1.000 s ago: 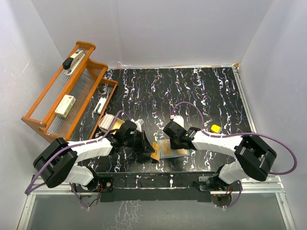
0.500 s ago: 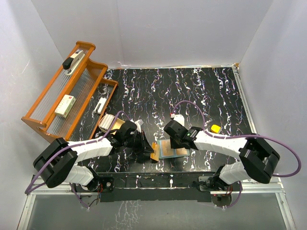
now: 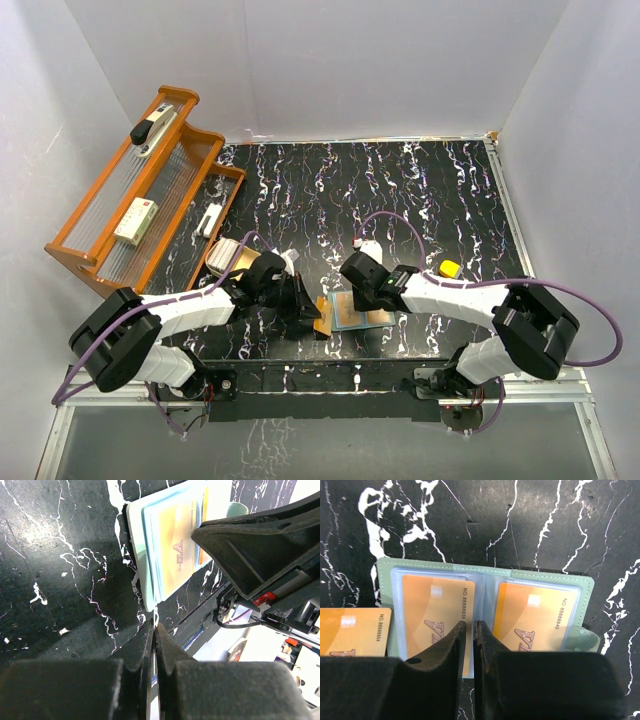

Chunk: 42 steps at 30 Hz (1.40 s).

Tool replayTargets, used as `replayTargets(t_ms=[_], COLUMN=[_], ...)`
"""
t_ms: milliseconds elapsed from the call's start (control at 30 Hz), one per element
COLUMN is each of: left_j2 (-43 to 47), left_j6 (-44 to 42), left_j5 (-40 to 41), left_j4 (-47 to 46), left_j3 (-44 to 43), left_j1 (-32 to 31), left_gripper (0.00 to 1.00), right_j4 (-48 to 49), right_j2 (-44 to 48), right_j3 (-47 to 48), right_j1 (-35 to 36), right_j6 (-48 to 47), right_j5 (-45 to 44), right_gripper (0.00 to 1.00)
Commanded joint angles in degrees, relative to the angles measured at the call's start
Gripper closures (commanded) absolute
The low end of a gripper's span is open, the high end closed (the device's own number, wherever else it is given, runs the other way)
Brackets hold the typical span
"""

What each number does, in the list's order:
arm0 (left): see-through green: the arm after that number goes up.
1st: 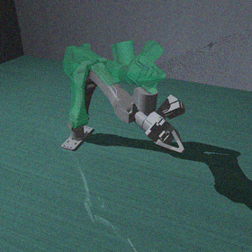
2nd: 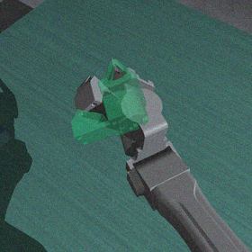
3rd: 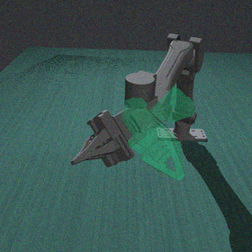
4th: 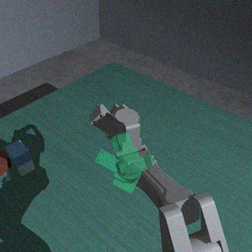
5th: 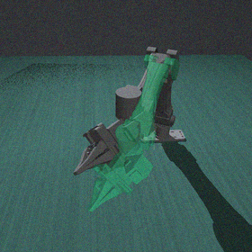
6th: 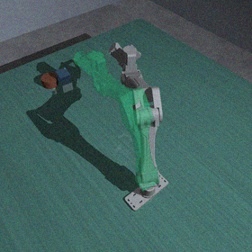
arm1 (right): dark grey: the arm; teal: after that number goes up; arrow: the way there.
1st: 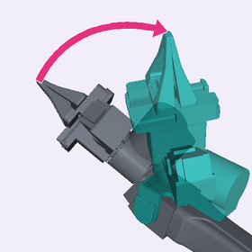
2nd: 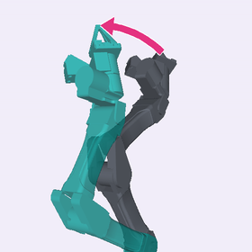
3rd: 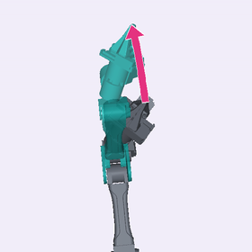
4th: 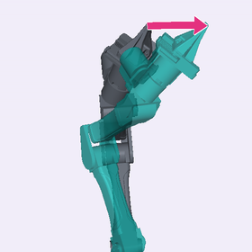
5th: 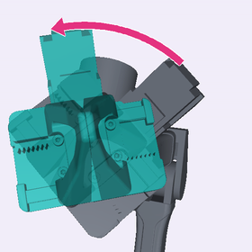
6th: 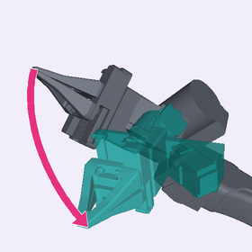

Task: Put the credit cards into the card holder
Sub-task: Insert the credit card into the card holder.

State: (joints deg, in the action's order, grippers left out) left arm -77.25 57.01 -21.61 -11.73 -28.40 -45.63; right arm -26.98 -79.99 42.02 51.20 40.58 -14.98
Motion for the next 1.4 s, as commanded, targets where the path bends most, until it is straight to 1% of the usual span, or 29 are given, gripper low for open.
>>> replayTargets(t_ms=[0,267,1033,1167,1367], left_j2=[0.9,0.3,-1.5,-2.5,0.3], left_j6=[-0.3,-0.2,1.3,1.7,2.0], left_j5=[0.2,0.0,-0.4,0.1,2.8], left_j4=[-0.1,-0.6,-4.5,-2.7,1.1], left_j3=[-1.8,-2.1,-0.9,-1.5,-1.7], left_j1=[-0.5,-0.7,-0.9,-1.2,-1.4], left_gripper=[1.0,1.0,1.0,1.0,1.0], right_j4=[3.3,3.6,3.8,3.8,3.8], right_j2=[-0.6,-0.5,0.0,0.0,0.0], right_j3=[-1.1,-2.3,-2.5,-2.6,-2.5], right_j1=[-0.4,-0.3,-0.3,-0.4,-0.3], right_j6=[0.3,0.6,0.7,0.7,0.7], right_j5=[-0.3,-0.6,-0.5,-0.5,-0.5], right_gripper=[0.9,0.92,0.92,0.92,0.92])
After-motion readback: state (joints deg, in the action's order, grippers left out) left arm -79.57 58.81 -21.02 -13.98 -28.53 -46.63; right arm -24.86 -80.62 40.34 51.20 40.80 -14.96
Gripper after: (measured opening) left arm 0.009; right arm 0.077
